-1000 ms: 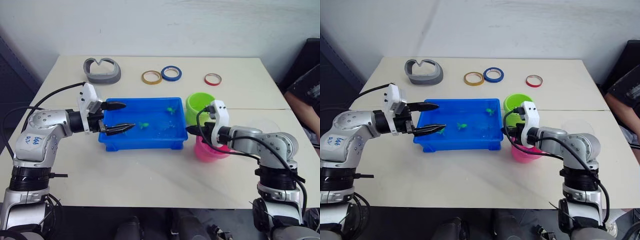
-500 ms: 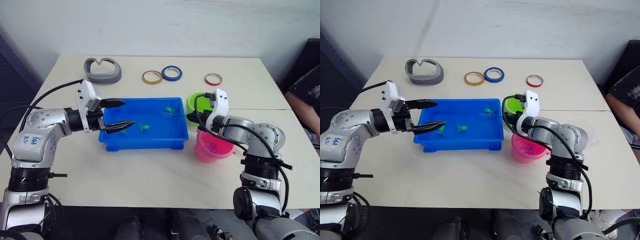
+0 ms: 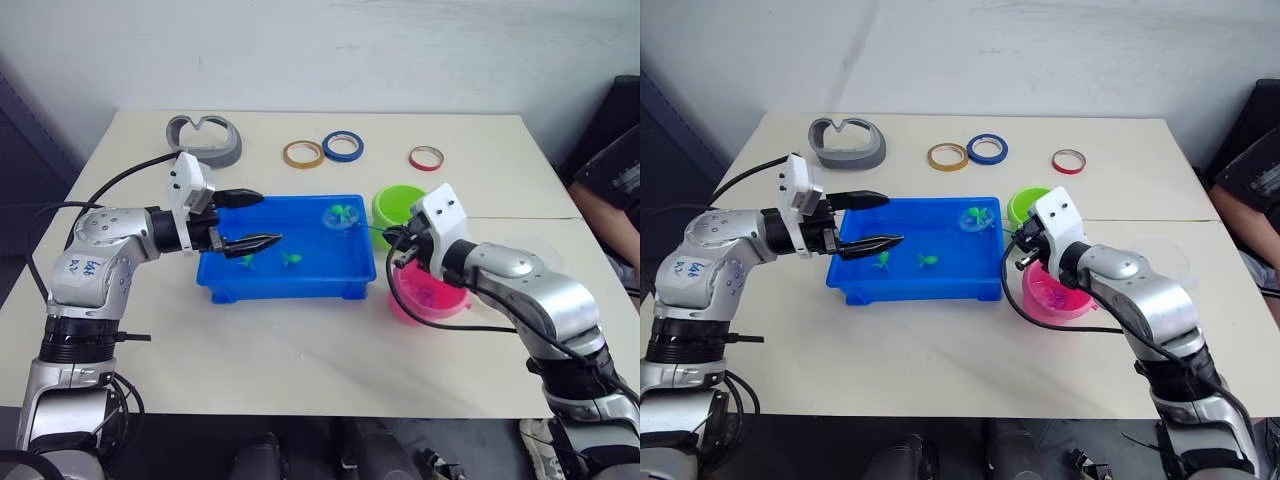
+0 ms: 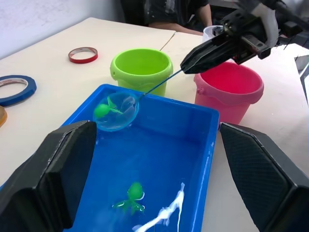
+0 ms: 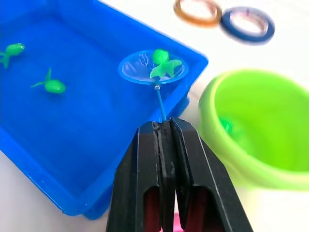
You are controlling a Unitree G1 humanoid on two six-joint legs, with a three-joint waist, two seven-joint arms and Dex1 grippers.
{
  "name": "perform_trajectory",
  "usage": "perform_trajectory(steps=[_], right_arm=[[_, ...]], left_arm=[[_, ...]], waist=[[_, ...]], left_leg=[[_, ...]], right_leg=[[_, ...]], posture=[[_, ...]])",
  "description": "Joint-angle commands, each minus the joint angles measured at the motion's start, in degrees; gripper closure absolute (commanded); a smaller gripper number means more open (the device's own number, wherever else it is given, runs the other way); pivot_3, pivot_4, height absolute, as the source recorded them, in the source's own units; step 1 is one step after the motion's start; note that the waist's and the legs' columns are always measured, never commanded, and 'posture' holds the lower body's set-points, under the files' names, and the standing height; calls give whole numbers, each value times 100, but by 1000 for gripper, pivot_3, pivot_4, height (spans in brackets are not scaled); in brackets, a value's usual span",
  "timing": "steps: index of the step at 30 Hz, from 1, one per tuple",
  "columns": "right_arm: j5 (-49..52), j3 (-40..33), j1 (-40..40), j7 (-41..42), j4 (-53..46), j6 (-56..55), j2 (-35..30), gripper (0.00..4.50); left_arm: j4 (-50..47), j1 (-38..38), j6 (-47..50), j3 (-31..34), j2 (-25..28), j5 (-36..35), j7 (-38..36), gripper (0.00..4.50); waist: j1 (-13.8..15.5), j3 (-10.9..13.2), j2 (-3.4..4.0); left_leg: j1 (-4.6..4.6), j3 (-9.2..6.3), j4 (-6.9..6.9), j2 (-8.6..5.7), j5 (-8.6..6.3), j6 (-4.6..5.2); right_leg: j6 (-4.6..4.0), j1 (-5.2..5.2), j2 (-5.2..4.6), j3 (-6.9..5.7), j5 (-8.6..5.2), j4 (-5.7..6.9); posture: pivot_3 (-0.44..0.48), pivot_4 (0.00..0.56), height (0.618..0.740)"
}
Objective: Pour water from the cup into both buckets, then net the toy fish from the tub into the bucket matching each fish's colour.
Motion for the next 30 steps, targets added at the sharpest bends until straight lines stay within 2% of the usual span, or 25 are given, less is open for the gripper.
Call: perform_trajectory(steps=[1, 7, 13, 16, 23, 30], right_arm=[[-179, -331, 221, 183, -566, -438, -123, 4500], [17, -1376, 682, 304, -1451, -366, -418, 4500], [-512, -1976, 980, 482, -1536, -595, -1149, 4500], [-1104, -1910, 1218, 666, -1269, -1268, -1574, 4500], [-3442, -1179, 1580, 586, -89, -3997, -2663, 4500], [-4863, -799, 1260, 238, 849, -5838, -3049, 4500]], left_arm=[[112, -244, -179, -51, -60, 50, -114, 67], [647, -694, -275, -158, -349, 65, -247, 67], [1055, -980, -509, -326, -589, 195, -457, 67], [1233, -1100, -613, -378, -696, 246, -512, 67], [1418, -1231, -718, -374, -843, 344, -592, 67], [1397, -1153, -731, -299, -795, 350, -596, 67]], waist=[[12, 0, 0], [57, 0, -1], [57, 0, 0], [51, 0, -1], [44, 0, -1], [19, 0, 0]], left_leg=[[0, 0, 0, 0, 0, 0], [0, -1, 4, 0, 0, 0], [3, 0, 5, 0, 0, -1], [2, 2, 5, -1, 0, -1], [4, 9, 5, -4, 0, -1], [6, 11, 7, -3, 1, -2]], right_leg=[[0, 0, 0, 0, 0, 0], [0, 0, -1, -1, 0, 2], [0, 1, 0, 0, 0, 4], [0, 1, 0, 2, 0, 4], [0, 1, 1, 9, 0, 5], [0, 1, 2, 11, 0, 9]], posture=[[0, 150, 740], [0, 150, 740], [0, 150, 740], [0, 150, 740], [0, 150, 740], [0, 150, 740]])
